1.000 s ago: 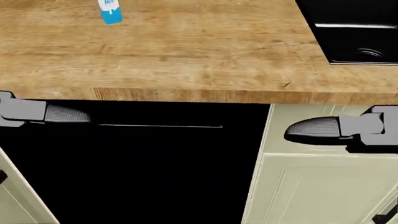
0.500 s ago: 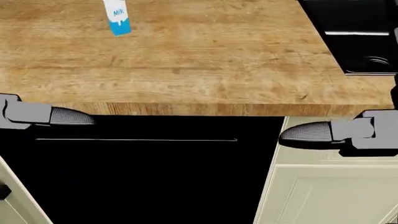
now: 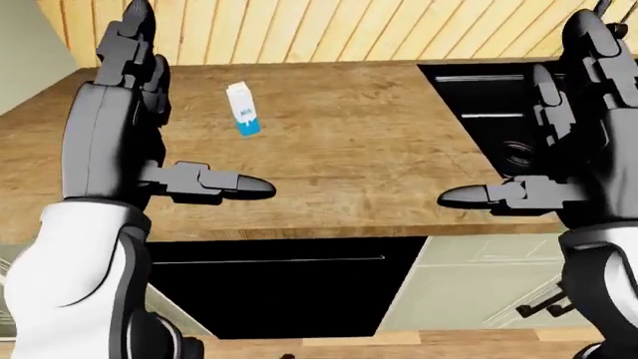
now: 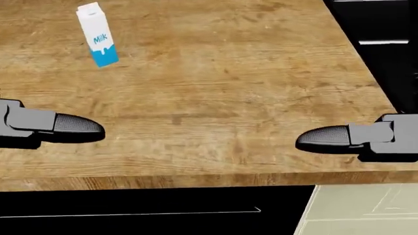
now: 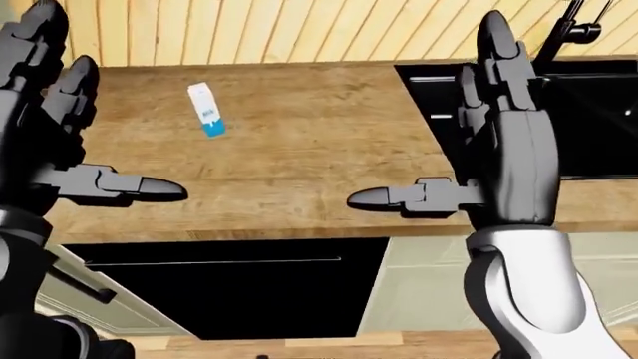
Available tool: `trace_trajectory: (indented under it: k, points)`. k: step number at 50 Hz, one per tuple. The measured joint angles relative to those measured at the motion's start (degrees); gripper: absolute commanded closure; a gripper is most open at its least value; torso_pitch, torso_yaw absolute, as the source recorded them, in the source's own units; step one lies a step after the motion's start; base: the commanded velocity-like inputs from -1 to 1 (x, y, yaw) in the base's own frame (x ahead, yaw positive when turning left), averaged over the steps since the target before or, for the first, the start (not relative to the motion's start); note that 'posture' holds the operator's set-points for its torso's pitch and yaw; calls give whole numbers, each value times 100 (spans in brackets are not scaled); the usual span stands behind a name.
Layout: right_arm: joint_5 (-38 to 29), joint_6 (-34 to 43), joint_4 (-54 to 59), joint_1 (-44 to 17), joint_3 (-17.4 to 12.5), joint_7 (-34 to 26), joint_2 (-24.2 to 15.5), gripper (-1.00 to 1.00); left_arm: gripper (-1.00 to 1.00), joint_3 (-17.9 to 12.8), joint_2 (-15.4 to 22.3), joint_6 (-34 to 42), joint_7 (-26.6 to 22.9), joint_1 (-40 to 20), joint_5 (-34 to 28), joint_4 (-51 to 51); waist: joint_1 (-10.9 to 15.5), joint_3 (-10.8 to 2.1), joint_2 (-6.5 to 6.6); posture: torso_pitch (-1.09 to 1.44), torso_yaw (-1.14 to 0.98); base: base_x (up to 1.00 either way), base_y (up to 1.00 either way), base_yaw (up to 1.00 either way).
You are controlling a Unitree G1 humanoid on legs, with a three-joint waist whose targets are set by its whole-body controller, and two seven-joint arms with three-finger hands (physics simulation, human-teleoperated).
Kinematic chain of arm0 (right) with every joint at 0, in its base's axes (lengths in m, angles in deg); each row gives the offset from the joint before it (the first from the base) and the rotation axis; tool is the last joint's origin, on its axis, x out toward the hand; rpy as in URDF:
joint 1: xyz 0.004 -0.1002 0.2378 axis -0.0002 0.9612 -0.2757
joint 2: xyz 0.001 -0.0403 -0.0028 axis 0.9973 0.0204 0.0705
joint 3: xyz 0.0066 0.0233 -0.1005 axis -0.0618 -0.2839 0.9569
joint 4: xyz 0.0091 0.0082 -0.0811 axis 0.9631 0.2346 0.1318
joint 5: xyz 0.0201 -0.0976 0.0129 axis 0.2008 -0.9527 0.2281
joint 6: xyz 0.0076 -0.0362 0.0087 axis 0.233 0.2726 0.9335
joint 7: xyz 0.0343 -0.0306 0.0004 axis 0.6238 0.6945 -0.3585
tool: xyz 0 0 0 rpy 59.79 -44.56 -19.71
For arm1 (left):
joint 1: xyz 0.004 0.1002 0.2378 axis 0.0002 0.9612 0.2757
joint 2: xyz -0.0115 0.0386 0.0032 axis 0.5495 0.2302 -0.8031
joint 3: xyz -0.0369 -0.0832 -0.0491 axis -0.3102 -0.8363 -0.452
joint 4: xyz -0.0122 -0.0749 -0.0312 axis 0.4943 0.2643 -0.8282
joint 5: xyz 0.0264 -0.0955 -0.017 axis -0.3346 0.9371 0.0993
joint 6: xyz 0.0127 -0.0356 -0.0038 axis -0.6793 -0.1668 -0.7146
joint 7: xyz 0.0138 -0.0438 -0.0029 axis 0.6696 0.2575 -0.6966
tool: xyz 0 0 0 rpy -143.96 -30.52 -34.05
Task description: Move the drinks to the dining counter.
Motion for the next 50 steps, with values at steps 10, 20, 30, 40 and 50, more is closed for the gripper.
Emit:
trace_trajectory:
  k: [10, 20, 30, 40, 50]
  points:
    - [43, 104, -59, -47, -40, -20, 142, -100, -100, -167, 132, 197, -19, -48, 126, 5, 92, -103, 241, 0, 0, 0, 16, 34]
    - [356, 18, -12, -13, 55, 86, 93, -100, -100, -279, 215, 249, 119, -1, 119, -71, 6, 106, -48, 0, 0, 0, 0, 33]
    - [449, -76, -21, 53, -160, 173, -3, -100, -100, -49, 127, 58, 94, 36, 155, 116, 4, 126, -250, 0, 0, 0, 0, 0]
    - [646, -72, -9, 26, -256, 347, -126, -100, -100, 93, 106, -224, 28, -6, 4, 628, -89, -14, -86, 0, 0, 0, 0, 0]
    - [668, -129, -4, 47, -170, 387, -95, -100, -100, -152, 56, -693, 119, 143, -206, 1495, -73, 7, -162, 0, 0, 0, 0, 0]
